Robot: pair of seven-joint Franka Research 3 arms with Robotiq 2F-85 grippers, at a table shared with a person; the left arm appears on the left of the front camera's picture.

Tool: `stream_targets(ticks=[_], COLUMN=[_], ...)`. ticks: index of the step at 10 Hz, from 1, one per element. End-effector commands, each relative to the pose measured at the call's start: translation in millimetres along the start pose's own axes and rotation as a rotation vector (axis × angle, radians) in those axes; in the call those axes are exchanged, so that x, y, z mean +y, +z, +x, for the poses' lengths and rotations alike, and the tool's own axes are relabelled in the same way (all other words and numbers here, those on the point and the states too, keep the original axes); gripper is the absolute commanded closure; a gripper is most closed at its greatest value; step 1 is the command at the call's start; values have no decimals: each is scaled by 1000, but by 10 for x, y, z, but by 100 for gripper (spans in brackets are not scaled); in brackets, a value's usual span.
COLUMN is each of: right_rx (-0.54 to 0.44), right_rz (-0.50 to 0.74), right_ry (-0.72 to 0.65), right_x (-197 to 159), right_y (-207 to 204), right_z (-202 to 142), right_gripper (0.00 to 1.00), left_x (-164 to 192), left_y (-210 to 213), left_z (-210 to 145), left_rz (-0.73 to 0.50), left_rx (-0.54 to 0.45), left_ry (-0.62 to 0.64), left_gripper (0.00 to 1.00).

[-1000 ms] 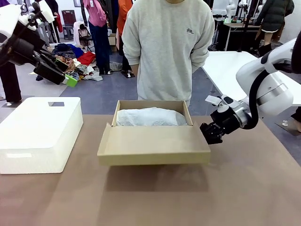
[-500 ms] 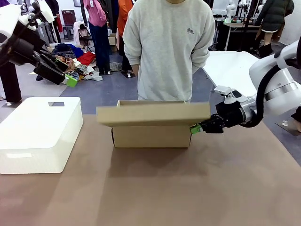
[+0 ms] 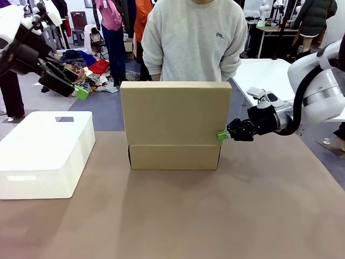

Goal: Pack the shoes into the box.
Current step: Close the Shoes Box, then press down on the lid of the Shoes Box.

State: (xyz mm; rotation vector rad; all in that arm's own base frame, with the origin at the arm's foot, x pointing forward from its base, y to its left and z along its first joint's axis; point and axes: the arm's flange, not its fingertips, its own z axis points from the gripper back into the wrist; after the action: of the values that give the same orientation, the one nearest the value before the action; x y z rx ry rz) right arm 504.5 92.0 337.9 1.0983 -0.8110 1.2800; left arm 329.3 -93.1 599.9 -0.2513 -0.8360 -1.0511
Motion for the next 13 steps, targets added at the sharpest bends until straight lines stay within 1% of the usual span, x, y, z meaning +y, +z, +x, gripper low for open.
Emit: stream_targets(ticks=[1,2,4,6,7,8,13], right_rx=[-1,13,4,-13,-14,13,13], right_rz=[-48,-81,-92,-74,-37,-72,-72], right_ry=[6,5,-3,7,19,19,19], right_x=[-172,-257,-350,-318,-234,-303,-303], right_y=[-58,-29,-11,12,39,46,46], right_z=[37,67,105,171,214,73,73], right_gripper=[100,100,100,100,100,100,100], left_x=[12,12,12,12,12,12,12], left_y=[3,3,3,3,3,3,3], left_z=[-8,-8,-8,-8,-8,-8,-8], left_rz=[-13,-13,-13,-13,-13,-13,-13], left_rx=[-11,-11,-11,-11,-11,-11,-11], left_ry=[-7,-7,-7,-7,-7,-7,-7], left_gripper=[0,0,0,0,0,0,0])
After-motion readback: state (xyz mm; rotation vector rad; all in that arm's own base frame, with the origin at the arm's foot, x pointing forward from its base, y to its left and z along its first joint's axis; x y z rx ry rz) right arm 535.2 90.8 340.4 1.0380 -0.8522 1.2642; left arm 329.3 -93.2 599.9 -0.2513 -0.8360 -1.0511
